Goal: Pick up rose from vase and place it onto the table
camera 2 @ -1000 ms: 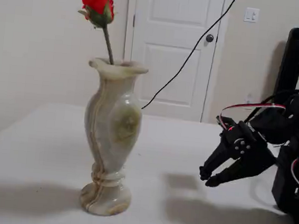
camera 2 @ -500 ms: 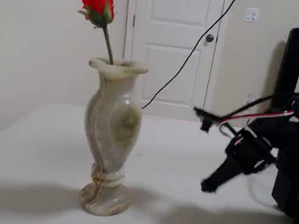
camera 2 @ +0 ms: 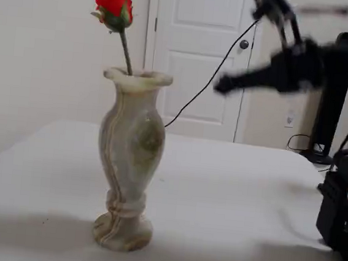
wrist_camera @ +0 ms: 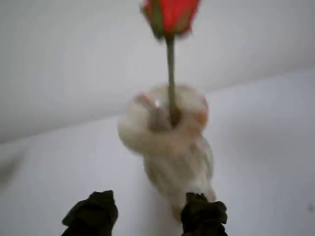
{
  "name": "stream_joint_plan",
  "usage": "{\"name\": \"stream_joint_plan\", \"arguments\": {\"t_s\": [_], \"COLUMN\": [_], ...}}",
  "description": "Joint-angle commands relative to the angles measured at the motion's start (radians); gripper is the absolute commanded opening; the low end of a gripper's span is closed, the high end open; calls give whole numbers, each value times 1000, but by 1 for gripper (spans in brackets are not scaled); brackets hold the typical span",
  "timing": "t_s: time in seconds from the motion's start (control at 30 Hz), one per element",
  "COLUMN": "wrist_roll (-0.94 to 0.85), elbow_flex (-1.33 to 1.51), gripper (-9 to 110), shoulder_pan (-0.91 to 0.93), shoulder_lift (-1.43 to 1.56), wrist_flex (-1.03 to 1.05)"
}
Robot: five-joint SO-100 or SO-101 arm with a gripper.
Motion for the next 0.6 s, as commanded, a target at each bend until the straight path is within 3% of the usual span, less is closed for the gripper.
{"name": "stream_joint_plan", "arguments": {"t_s": [0.0, 0.57], "wrist_roll": [-14, -100], "elbow_flex": [-371, -626], "gripper": [21, 21], "shoulder_pan": [5, 121], "shoulder_lift": [-324, -830], "wrist_flex": [-72, -318]}}
